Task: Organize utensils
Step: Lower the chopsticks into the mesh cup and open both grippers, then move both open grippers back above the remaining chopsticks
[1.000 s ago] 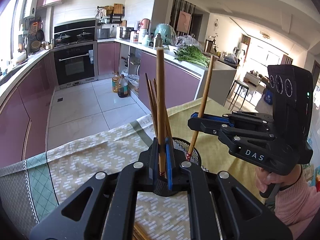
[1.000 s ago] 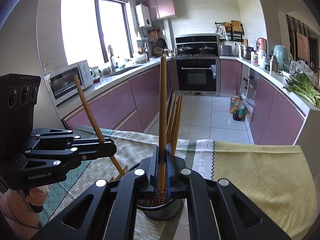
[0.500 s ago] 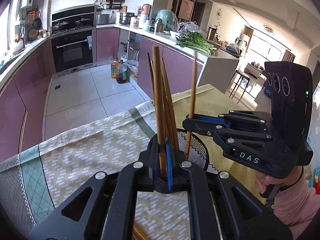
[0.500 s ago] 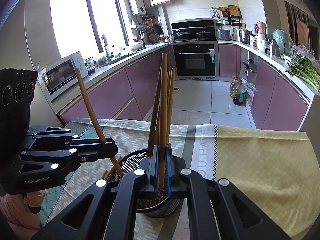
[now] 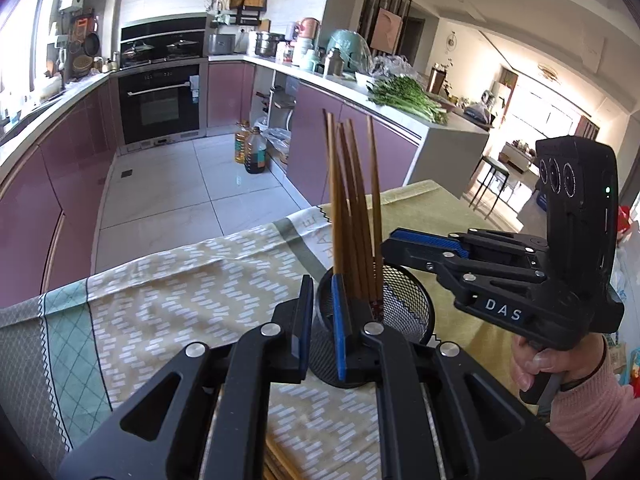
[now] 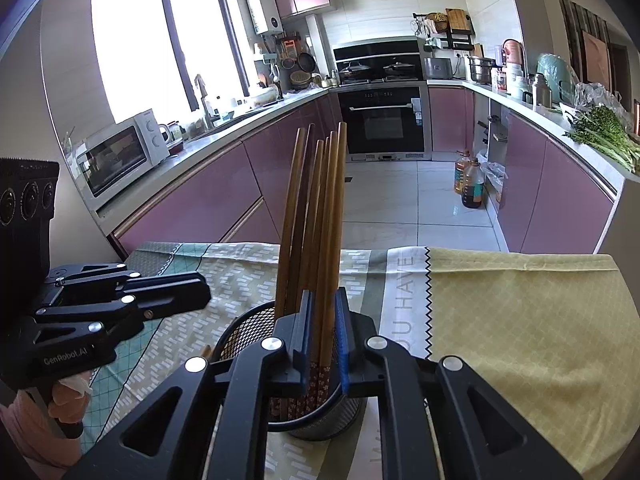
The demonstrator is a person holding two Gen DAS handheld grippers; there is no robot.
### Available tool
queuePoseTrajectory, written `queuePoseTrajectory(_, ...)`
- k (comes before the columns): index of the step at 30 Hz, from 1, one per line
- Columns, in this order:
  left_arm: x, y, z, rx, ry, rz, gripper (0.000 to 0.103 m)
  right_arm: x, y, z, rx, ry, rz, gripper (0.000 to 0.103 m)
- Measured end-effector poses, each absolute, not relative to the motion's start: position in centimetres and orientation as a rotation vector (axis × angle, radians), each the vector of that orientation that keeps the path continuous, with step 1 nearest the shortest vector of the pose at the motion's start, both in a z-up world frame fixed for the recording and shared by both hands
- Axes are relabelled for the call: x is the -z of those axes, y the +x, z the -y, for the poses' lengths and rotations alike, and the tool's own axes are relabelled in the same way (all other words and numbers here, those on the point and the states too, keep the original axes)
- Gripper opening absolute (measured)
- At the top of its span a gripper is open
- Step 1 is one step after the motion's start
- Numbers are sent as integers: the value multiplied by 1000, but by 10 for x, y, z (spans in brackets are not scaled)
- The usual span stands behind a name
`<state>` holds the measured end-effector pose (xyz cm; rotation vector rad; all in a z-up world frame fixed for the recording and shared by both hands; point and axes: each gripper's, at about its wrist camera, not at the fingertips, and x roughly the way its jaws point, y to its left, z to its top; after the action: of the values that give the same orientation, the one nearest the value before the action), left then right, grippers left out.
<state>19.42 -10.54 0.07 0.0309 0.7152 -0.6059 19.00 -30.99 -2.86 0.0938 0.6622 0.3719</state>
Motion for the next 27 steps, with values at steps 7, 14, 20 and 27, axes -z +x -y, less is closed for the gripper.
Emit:
queuePoseTrajectory(7,-7,161,56,557,-41,-603,27,15,154,304,-414,86,-567,26)
queuePoseTrajectory(14,12,125,19,445,-14,-590,41,19,113,280,-536,66,-546,36)
queuePoseTrajectory(20,52,115,7,404,23,-702,43,60,109,239,-609,35,-677,36)
queuePoseTrajectory(27,95,101,3,400,35,-800,43,101,110,214,-620,23,-801,36)
